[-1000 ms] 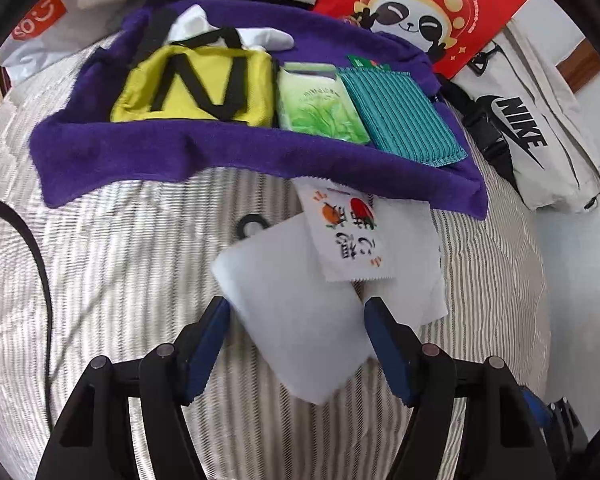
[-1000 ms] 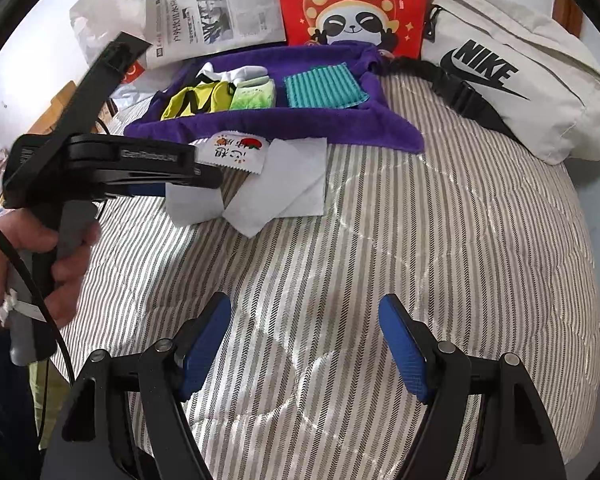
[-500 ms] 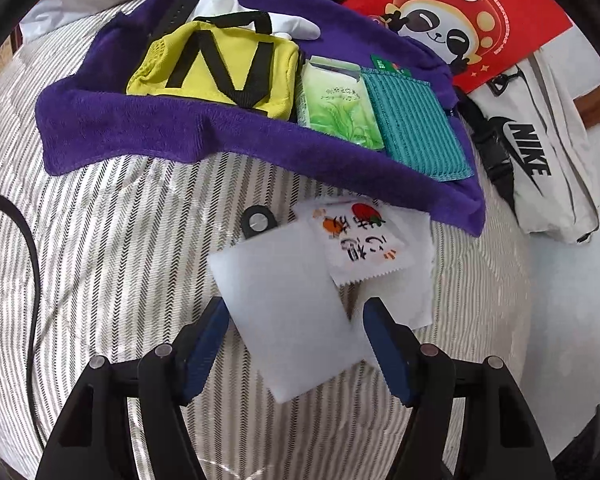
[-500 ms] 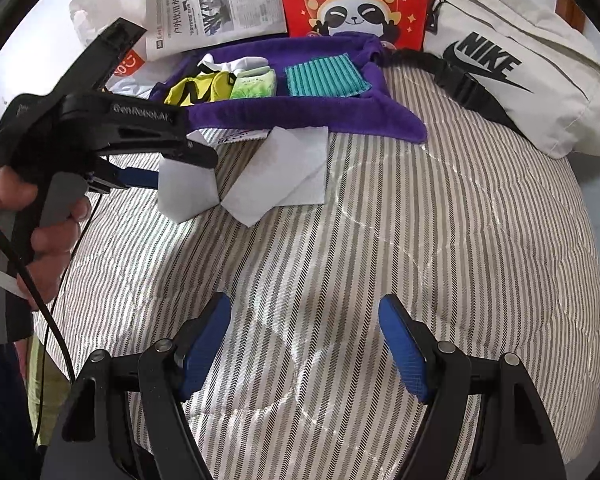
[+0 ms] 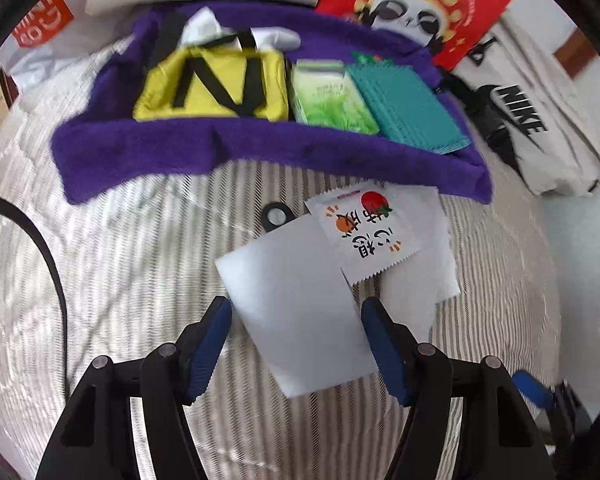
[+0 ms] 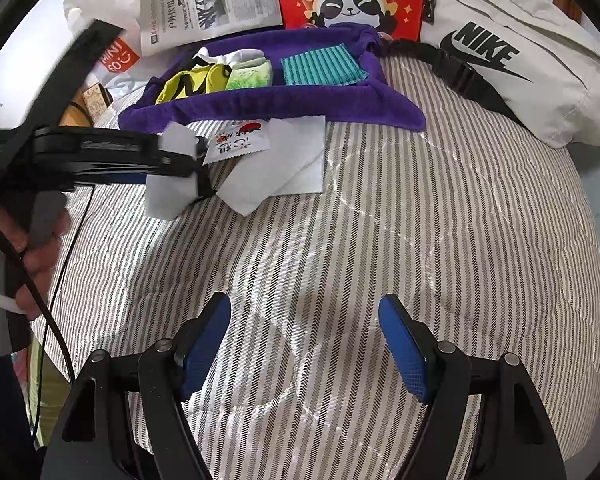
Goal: Organize soft objects
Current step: 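Lower the left tool onto the white sponge block and close on it, then lift the white sponge with the left tool while the right grasps a white wet wipe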
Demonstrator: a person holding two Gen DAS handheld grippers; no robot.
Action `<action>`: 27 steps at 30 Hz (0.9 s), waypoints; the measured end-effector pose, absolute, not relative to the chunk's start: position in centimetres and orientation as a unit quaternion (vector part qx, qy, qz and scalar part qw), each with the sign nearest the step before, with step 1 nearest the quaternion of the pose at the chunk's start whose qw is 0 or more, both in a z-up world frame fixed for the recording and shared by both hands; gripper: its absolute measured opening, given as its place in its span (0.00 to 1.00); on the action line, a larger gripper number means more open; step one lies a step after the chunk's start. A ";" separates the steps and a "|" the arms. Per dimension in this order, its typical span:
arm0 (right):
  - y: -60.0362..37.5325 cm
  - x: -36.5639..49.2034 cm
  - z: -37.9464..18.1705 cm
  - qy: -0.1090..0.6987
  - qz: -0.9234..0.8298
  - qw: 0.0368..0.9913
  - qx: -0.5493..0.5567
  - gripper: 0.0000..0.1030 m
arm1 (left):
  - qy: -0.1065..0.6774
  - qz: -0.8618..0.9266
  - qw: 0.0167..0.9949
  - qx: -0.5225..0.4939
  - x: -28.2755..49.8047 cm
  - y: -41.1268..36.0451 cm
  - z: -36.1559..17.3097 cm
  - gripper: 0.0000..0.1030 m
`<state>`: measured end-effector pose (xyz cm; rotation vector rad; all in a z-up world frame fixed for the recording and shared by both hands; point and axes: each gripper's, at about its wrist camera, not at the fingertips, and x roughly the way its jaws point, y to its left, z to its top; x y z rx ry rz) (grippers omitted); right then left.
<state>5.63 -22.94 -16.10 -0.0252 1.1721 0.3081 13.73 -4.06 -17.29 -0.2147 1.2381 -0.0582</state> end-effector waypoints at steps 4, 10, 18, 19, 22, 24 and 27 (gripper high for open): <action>-22.4 5.6 -16.3 0.552 0.147 0.821 -0.018 0.74 | 0.581 -0.038 0.810 -0.077 13.6 -4.6 -16.6 0.66; -21.6 5.7 -16.8 0.556 0.155 0.816 -0.019 0.74 | 0.605 -0.056 0.786 -0.116 15.9 -5.9 -19.1 0.54; -22.5 5.6 -17.1 0.560 0.148 0.815 -0.012 0.74 | 0.575 -0.066 0.809 -0.101 14.6 -5.3 -18.3 0.48; -22.7 5.7 -17.1 0.560 0.146 0.816 -0.009 0.74 | 0.571 -0.065 0.812 -0.101 14.4 -4.9 -18.0 0.48; -23.1 5.8 -17.0 0.557 0.142 0.818 -0.002 0.74 | 0.563 -0.059 0.819 -0.094 13.7 -3.0 -16.9 0.48; -23.1 6.0 -16.8 0.554 0.142 0.820 0.004 0.74 | 0.557 -0.040 0.826 -0.080 13.1 -1.5 -16.4 0.48; -22.7 6.4 -16.7 0.550 0.144 0.823 0.010 0.74 | 0.558 -0.012 0.827 -0.072 12.2 1.0 -16.5 0.48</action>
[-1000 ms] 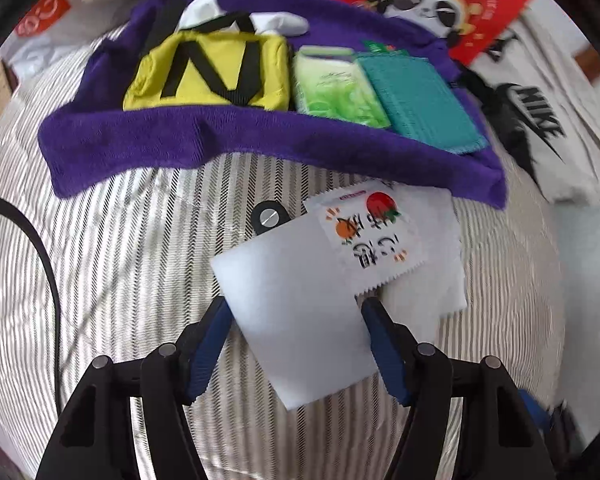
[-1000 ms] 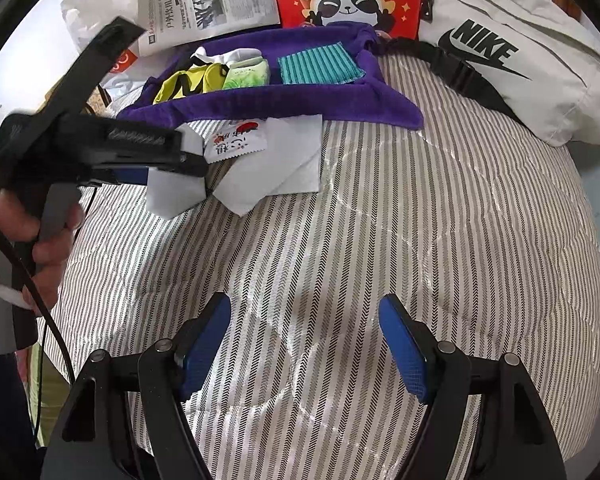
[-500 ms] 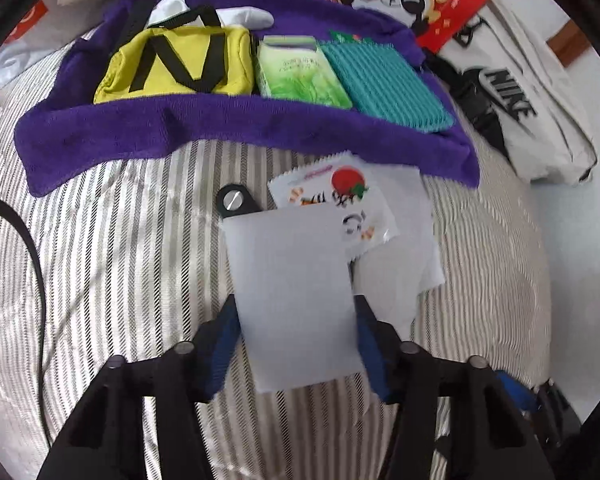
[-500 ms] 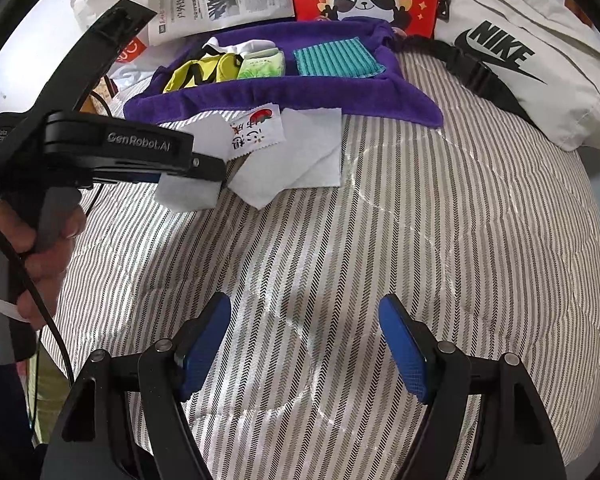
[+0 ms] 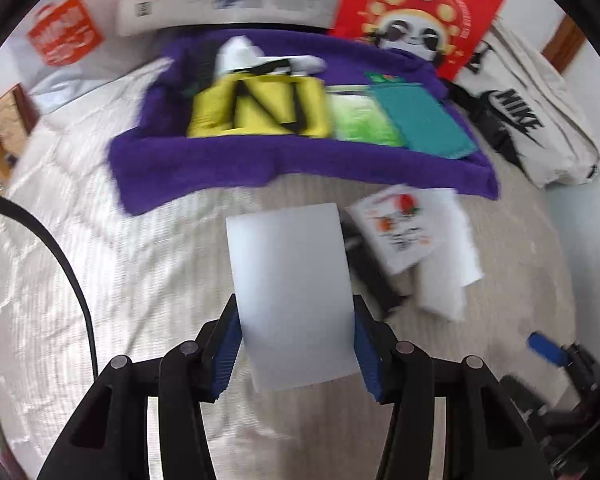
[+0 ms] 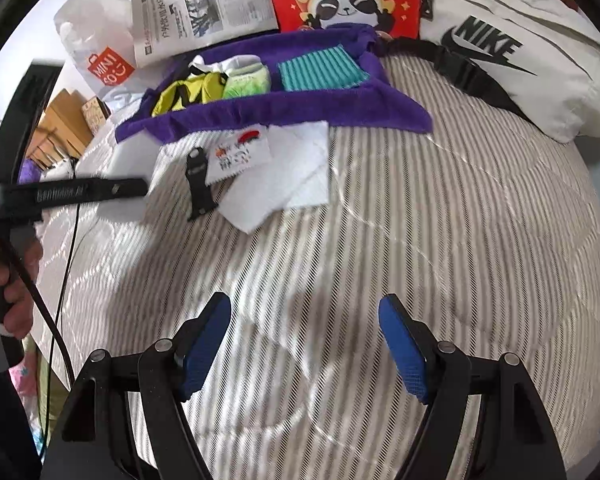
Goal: Organize soft objects
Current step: 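Lift the white sponge with the left tool while the right grasps a white wet wipe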
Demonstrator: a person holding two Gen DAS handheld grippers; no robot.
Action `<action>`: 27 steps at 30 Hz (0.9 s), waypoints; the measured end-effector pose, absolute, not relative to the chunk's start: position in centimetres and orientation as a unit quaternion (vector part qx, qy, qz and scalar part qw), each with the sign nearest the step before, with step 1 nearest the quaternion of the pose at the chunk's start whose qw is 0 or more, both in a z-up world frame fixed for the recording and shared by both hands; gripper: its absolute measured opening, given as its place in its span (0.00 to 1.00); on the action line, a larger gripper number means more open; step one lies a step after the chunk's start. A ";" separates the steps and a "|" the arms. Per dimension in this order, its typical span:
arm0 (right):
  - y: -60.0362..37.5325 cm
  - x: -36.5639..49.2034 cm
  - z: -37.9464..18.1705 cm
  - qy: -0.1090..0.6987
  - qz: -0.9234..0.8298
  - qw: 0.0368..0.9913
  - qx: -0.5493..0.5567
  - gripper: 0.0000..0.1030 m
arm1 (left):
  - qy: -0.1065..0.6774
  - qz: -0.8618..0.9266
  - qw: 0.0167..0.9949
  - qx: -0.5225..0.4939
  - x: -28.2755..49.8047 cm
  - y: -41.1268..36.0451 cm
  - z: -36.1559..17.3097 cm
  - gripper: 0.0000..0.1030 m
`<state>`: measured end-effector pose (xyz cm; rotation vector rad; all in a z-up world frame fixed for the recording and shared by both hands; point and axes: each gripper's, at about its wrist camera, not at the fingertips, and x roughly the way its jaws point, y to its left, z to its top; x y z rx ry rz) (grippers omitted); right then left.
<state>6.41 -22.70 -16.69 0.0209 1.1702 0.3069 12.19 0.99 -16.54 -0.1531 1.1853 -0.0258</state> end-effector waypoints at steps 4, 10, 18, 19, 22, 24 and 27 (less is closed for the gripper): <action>-21.6 7.7 -16.9 0.546 0.148 0.824 0.015 0.74 | 0.562 0.027 0.825 -0.060 11.0 4.0 -17.4 0.48; -20.5 11.3 -17.7 0.543 0.132 0.829 0.022 0.74 | 0.553 0.035 0.830 -0.056 10.2 6.1 -18.3 0.49; -18.7 16.0 -19.8 0.558 0.129 0.819 0.037 0.81 | 0.548 0.025 0.833 -0.068 10.4 6.6 -18.9 0.49; -18.0 16.3 -20.0 0.557 0.128 0.820 0.023 0.84 | 0.548 0.023 0.833 -0.071 10.2 6.6 -19.0 0.49; -16.6 16.4 -20.3 0.547 0.128 0.827 -0.008 0.87 | 0.545 0.016 0.835 -0.073 9.9 6.8 -19.0 0.50; -15.6 16.3 -20.8 0.535 0.120 0.835 -0.041 0.86 | 0.543 0.016 0.837 -0.072 9.6 6.9 -19.1 0.50; -14.7 16.2 -21.1 0.517 0.116 0.846 -0.062 0.77 | 0.539 0.017 0.840 -0.057 9.2 6.4 -19.1 0.51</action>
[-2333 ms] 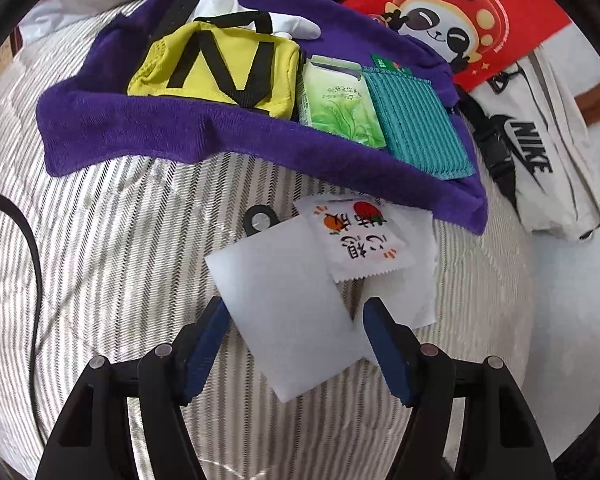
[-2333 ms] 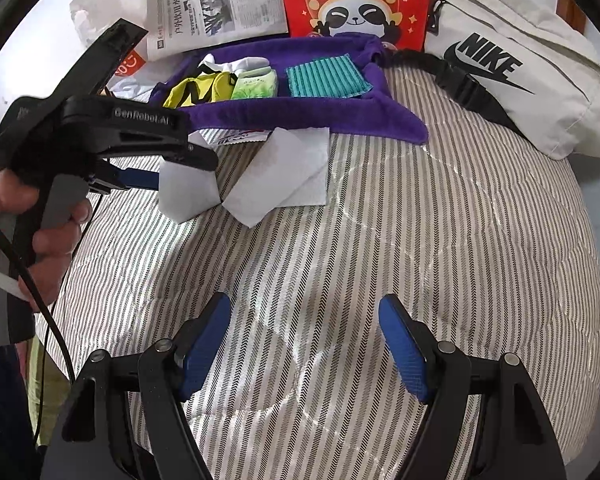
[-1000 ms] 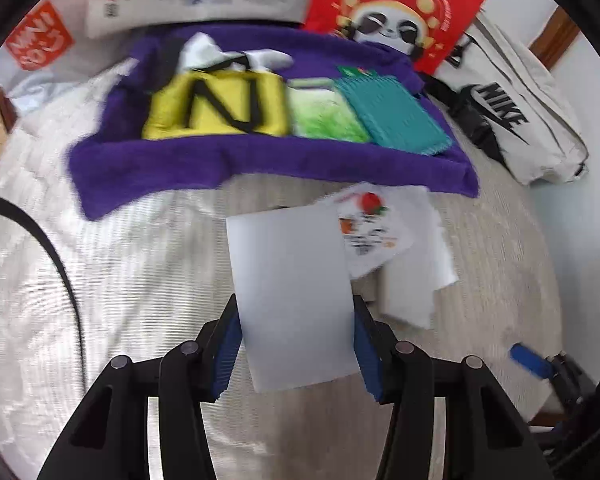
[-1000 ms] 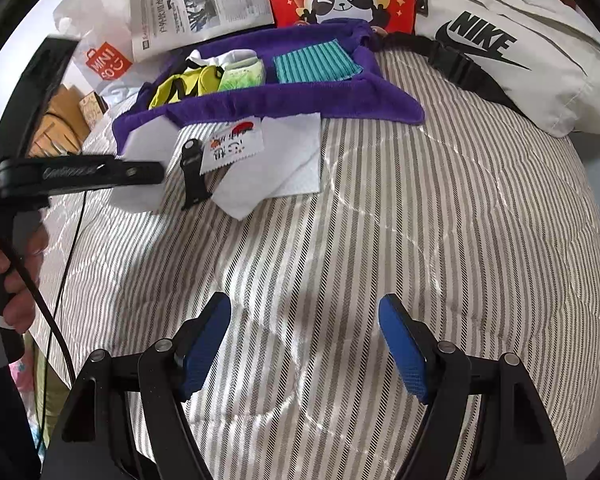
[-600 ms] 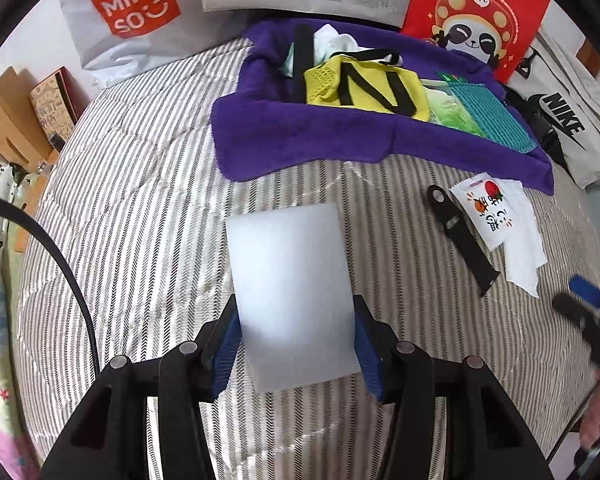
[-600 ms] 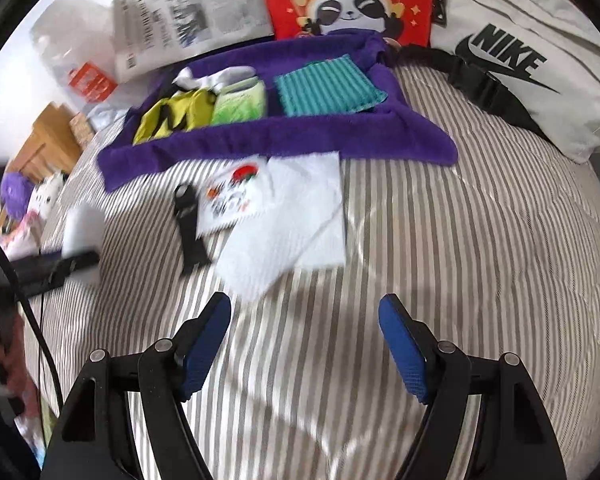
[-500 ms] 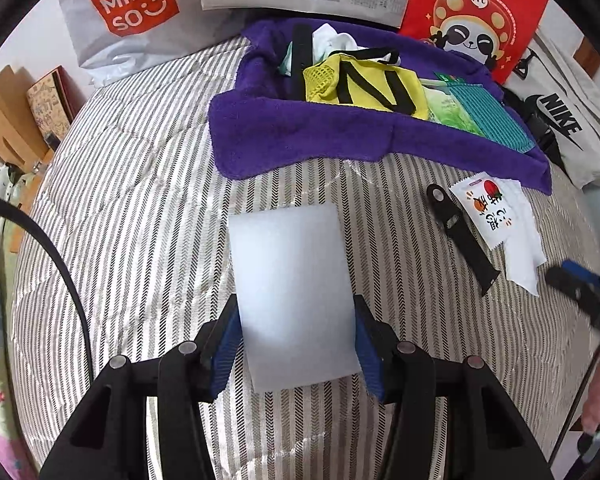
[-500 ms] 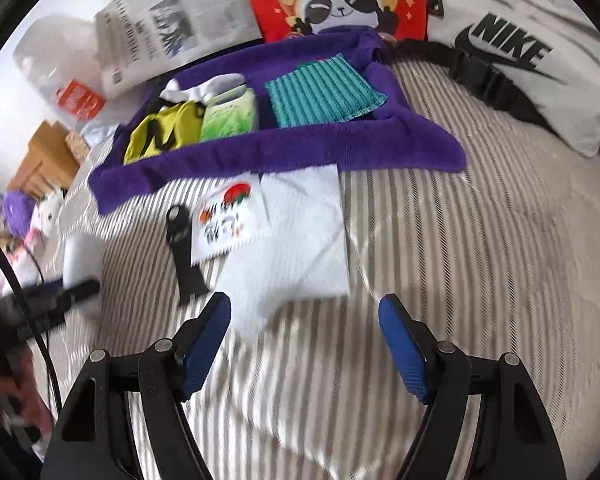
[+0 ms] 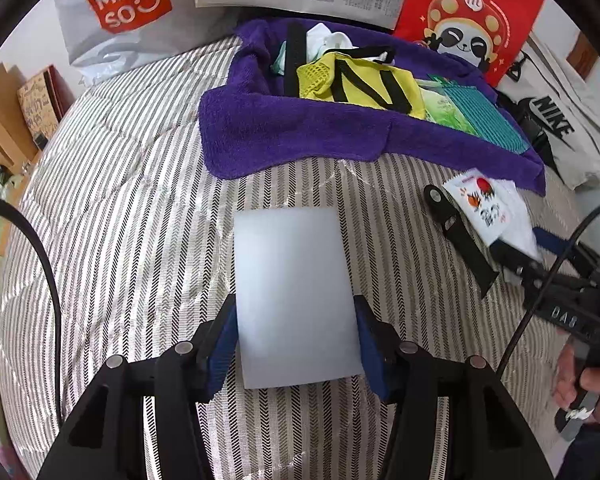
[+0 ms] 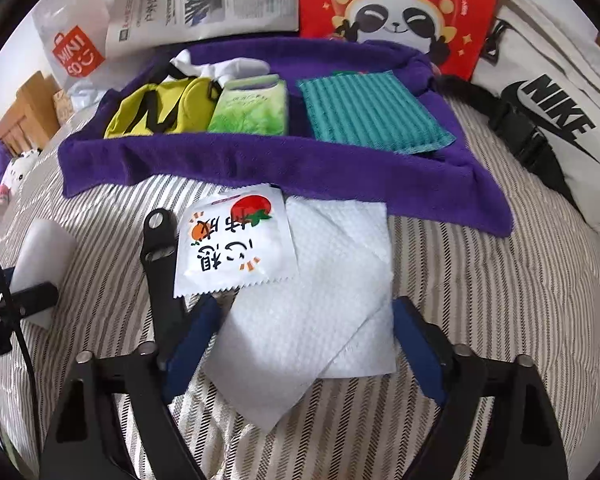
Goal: Organize soft objects
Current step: 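Lift the white sponge with the left tool while the right grasps a white wet wipe, then carry the wet wipe onto the towel with the right tool while the left carries the sponge there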
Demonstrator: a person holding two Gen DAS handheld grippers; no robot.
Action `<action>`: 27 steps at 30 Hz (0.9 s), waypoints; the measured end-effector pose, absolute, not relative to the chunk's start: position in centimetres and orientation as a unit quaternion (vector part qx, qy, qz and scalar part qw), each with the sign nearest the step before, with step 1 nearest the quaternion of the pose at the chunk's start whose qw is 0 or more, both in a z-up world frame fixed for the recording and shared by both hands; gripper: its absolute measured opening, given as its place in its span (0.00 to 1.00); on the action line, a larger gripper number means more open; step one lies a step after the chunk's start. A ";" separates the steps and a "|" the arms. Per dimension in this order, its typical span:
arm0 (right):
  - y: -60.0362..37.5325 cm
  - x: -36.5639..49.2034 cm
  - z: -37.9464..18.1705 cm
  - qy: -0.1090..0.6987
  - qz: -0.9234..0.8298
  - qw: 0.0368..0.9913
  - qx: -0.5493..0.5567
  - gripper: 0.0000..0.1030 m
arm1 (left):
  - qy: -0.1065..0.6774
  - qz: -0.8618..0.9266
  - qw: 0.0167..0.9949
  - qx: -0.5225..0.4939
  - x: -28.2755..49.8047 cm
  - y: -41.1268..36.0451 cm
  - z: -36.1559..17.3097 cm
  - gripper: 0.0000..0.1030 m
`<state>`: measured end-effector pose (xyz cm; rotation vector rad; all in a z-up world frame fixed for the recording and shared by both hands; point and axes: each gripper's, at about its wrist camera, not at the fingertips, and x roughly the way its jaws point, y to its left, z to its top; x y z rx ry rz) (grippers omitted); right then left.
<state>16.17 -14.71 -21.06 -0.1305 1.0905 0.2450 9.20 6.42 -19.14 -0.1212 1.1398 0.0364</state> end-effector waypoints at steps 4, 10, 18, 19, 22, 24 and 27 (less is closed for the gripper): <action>-15.4 15.9 -20.7 0.505 0.117 0.853 -0.061 0.25 | 0.535 0.018 0.844 -0.041 9.2 5.7 -19.2 0.52; -18.7 14.9 -20.1 0.523 0.130 0.841 -0.039 0.08 | 0.526 0.009 0.849 -0.052 9.1 6.1 -19.0 0.52; -20.3 13.1 -20.2 0.534 0.140 0.834 0.012 0.08 | 0.500 -0.004 0.859 -0.104 8.2 8.0 -18.8 0.47; -20.3 13.0 -20.1 0.537 0.140 0.832 0.013 0.08 | 0.504 -0.010 0.856 -0.112 8.2 8.2 -18.8 0.47; -20.5 12.2 -19.5 0.537 0.137 0.832 0.005 0.08 | 0.499 -0.016 0.856 -0.137 7.6 9.3 -18.0 0.47; -20.8 11.8 -19.0 0.538 0.142 0.831 0.013 0.08 | 0.497 -0.013 0.856 -0.143 7.4 9.5 -17.6 0.47; -21.0 11.4 -18.3 0.534 0.144 0.833 0.015 0.08 | 0.503 -0.007 0.854 -0.137 7.3 9.4 -16.9 0.47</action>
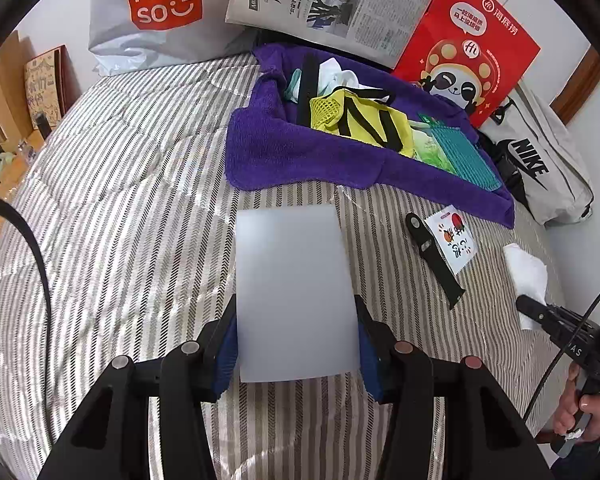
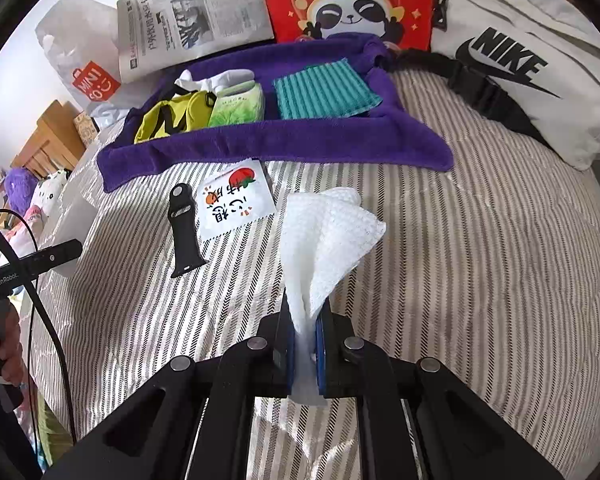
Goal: Organize soft objects
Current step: 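Carry the wet wipe onto the towel with the right tool while the left carries the sponge there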
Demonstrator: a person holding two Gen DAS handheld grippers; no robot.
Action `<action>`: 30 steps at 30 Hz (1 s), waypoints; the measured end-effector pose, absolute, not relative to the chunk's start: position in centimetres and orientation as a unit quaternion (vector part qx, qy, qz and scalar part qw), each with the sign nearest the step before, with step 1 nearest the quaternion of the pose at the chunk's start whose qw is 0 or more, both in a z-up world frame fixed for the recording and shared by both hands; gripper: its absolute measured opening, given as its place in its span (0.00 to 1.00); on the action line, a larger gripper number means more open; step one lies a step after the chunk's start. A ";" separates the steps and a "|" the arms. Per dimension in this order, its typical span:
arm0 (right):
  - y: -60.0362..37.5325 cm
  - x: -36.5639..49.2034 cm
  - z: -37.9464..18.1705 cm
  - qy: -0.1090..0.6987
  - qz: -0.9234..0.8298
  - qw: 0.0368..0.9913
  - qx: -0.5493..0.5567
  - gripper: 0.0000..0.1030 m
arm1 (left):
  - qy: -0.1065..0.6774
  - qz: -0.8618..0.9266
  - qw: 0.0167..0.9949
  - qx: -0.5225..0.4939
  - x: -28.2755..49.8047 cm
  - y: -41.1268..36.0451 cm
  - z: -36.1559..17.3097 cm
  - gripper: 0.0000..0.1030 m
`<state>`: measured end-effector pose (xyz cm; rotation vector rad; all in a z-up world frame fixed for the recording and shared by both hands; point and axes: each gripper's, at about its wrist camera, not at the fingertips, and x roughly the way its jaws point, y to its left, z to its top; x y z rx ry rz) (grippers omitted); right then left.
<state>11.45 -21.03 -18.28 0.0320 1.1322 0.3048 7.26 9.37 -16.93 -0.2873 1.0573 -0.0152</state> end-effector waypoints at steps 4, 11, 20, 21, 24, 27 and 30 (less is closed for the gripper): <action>-21.5 11.2 -17.6 0.531 0.143 0.835 0.022 0.08 | 0.496 -0.016 0.856 -0.143 7.3 9.0 -16.0 0.47; -22.3 10.8 -15.3 0.513 0.145 0.846 0.023 0.08 | 0.484 -0.025 0.865 -0.126 7.5 8.0 -13.7 0.47; -21.8 12.4 -13.4 0.502 0.151 0.852 0.017 0.08 | 0.466 -0.030 0.877 -0.112 9.0 8.0 -11.2 0.47; -21.6 12.8 -13.2 0.500 0.151 0.853 0.014 0.08 | 0.465 -0.031 0.878 -0.111 9.5 8.1 -10.9 0.47; -20.9 14.2 -12.5 0.494 0.151 0.856 0.010 0.08 | 0.463 -0.033 0.879 -0.113 10.9 8.3 -10.6 0.47; -20.3 15.7 -11.7 0.487 0.154 0.860 0.008 0.08 | 0.461 -0.042 0.879 -0.114 12.7 8.4 -10.4 0.47; -19.5 17.4 -11.2 0.483 0.156 0.861 0.007 0.08 | 0.461 -0.049 0.880 -0.108 14.3 8.4 -10.2 0.47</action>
